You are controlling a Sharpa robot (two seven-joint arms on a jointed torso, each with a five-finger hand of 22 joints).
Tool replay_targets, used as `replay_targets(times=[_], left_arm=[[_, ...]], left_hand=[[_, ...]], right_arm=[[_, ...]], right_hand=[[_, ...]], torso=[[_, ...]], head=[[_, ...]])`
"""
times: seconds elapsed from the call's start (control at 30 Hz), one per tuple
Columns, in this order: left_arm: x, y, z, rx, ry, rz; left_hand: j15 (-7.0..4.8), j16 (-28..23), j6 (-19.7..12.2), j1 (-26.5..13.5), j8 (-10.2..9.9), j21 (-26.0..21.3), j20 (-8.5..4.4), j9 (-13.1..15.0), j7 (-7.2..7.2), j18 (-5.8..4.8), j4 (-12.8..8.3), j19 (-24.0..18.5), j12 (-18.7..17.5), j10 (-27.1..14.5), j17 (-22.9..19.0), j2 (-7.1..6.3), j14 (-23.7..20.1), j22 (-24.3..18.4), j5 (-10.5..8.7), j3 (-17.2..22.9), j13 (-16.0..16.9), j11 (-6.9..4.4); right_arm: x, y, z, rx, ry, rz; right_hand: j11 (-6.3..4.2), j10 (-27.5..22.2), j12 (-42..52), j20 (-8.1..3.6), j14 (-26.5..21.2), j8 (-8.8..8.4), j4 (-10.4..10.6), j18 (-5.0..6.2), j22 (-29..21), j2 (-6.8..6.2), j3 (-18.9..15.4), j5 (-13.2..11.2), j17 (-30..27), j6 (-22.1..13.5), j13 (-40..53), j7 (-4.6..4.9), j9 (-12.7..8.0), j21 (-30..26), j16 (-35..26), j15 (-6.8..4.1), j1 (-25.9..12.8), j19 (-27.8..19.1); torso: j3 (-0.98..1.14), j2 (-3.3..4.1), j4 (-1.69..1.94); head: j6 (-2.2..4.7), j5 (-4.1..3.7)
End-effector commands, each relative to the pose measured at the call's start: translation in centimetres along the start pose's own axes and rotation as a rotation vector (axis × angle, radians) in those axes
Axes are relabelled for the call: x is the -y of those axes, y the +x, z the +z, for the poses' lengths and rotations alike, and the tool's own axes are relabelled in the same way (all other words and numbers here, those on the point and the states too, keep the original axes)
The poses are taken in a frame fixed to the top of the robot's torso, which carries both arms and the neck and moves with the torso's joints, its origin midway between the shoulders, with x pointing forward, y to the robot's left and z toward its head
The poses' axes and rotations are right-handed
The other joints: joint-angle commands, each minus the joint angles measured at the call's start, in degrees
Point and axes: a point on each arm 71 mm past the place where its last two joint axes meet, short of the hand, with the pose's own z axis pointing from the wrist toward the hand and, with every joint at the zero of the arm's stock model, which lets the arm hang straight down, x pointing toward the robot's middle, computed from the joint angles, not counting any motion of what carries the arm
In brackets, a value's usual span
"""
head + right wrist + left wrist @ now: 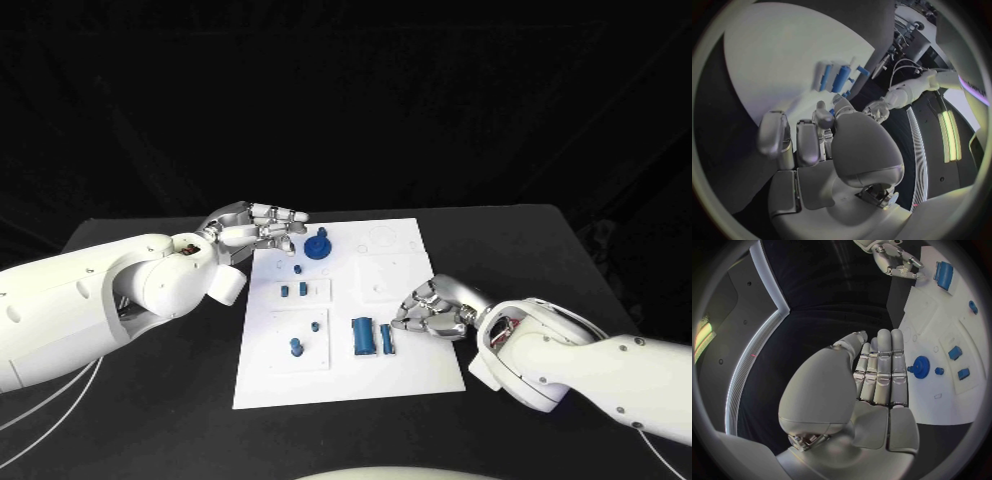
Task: Assemble the parts on the task board
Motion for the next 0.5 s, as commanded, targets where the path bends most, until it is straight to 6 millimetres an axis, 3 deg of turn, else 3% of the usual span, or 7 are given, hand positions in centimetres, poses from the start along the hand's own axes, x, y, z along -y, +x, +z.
replay_targets(times=[0.03, 0.07, 0.17, 0.3, 0.37, 0.5], left_arm=[[0.1, -0.3, 0.4, 0.046, 0.069, -0.026], [0.0, -0.4, 0.6, 0.057, 0.075, -0.03], [-0.5, -0.8, 1.0, 0.096, 0.09, -0.047], [-1.5, -1.5, 1.5, 0.155, 0.106, -0.072], [-1.9, -1.7, 1.8, 0.182, 0.111, -0.085], [-3.0, -1.9, 2.5, 0.23, 0.116, -0.11]], left_hand=[[0.63, -5.11, 0.3, -0.85, 0.3, -3.44, 0.63, 0.09, -0.25, 0.0, 0.88, -2.8, -0.54, -0.25, -2.58, -0.06, -3.07, -1.88, -0.01, -0.07, -0.59, -0.19], [1.0, -7.82, 0.07, -0.95, 0.17, -5.36, 1.1, 0.02, -0.17, -0.06, 1.23, -3.88, -1.14, -0.19, -3.99, -0.17, -3.68, -3.07, -0.03, 0.01, -1.06, 0.0], [2.55, -17.58, -0.78, -1.54, -0.32, -13.23, 3.51, -0.3, -0.26, -0.29, 2.9, -6.53, -4.11, 0.58, -8.51, -0.54, -4.69, -8.51, -0.06, -0.11, -3.32, 0.8], [4.68, -28.31, -2.28, -1.23, -0.74, -24.67, 7.36, -1.6, -1.15, 0.19, 4.43, -7.81, -9.16, 1.59, -12.71, -0.85, -4.98, -17.5, -0.01, -1.37, -6.43, 1.81], [5.44, -32.82, -2.64, -1.54, -0.64, -29.98, 8.81, -2.63, -1.16, 0.59, 5.26, -8.45, -11.67, 1.79, -14.72, -0.31, -5.66, -21.95, -0.14, -3.59, -7.68, 3.13], [6.96, -38.04, -3.96, -0.73, -0.88, -35.88, 9.22, -4.73, -2.11, -0.63, 5.31, -8.79, -13.57, 0.22, -18.03, 0.66, -7.3, -27.28, 0.03, -7.34, -9.19, 3.83]], right_arm=[[-0.5, -1.6, 1.0, -0.002, -0.121, 0.356], [-0.4, -2.2, 1.4, 0.008, -0.127, 0.395], [-0.1, -3.9, 2.8, 0.037, -0.142, 0.493], [0.2, -5.9, 4.9, 0.086, -0.166, 0.587], [0.4, -6.7, 5.9, 0.109, -0.177, 0.617], [1.0, -8.0, 7.8, 0.161, -0.188, 0.65]], right_hand=[[1.22, -6.68, -13.61, 1.1, -7.17, -1.43, -0.64, 3.84, -4.02, 0.4, 0.3, -2.98, -19.16, -1.86, -9.93, 1.45, -0.99, -24.08, -18.59, 1.24, 2.02, -11.93], [1.71, -7.75, -16.74, 1.62, -9.54, -1.93, -0.64, 4.52, -7.18, 0.61, 0.61, -3.74, -24.27, -2.26, -12.86, 2.04, -1.51, -30.14, -25.09, 1.96, 2.78, -14.89], [3.53, -9.99, -25.54, 3.41, -13.56, -3.44, -0.58, 4.37, -13.08, 0.93, 1.85, -6.09, -29.17, -3.07, -22.08, 3.07, -3.38, -37.41, -35.93, 3.58, 4.99, -18.34], [5.2, -10.5, -32.98, 6.07, -20.29, -5.29, -0.84, 3.82, -20.03, 0.85, 3.75, -7.15, -35.64, -3.21, -31.89, 3.75, -5.76, -45.58, -48.15, 6.59, 7.3, -23.64], [5.92, -10.2, -35.68, 7.41, -22.18, -6.1, -0.85, 3.87, -23.65, 0.68, 4.43, -7.39, -38.72, -3.12, -36.34, 4.06, -7.03, -49.21, -52.93, 7.86, 7.56, -25.55], [6.85, -9.26, -39.81, 9.7, -21.46, -6.31, -1.39, 4.68, -31.3, 0.5, 5.45, -7.37, -44.42, -3.46, -44.67, 4.53, -10.21, -55.28, -59.47, 9.07, 7.19, -26.83]], torso=[[-0.55, -1.45, 0.48], [-0.68, -1.74, 0.57], [-1.11, -2.6, 0.76], [-1.35, -3.37, 0.75], [-1.46, -3.8, 0.65], [-1.64, -4.51, 0.77]], head=[[1.26, -0.09], [1.69, -0.25], [2.98, -0.5], [4.55, -0.83], [5.39, -0.87], [6.56, -0.95]])
